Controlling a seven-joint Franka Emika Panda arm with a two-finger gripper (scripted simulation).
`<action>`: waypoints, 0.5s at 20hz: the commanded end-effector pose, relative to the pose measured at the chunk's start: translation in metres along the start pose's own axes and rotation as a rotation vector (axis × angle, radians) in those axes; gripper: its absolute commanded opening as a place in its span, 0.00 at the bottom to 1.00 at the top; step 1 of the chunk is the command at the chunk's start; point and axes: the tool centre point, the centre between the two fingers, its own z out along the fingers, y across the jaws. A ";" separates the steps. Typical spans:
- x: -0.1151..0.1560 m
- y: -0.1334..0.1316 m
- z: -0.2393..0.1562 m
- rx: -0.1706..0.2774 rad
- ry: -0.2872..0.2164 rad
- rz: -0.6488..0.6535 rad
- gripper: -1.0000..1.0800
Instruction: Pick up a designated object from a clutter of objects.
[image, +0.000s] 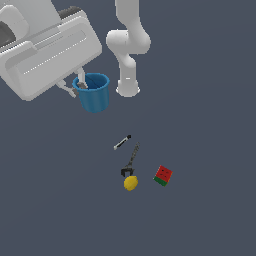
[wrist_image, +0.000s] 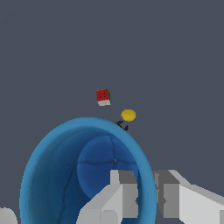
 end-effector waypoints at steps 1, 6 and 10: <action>0.007 0.001 -0.009 -0.001 0.002 -0.001 0.00; 0.013 0.002 -0.018 -0.001 0.003 -0.001 0.00; 0.015 0.003 -0.020 -0.001 0.003 -0.001 0.00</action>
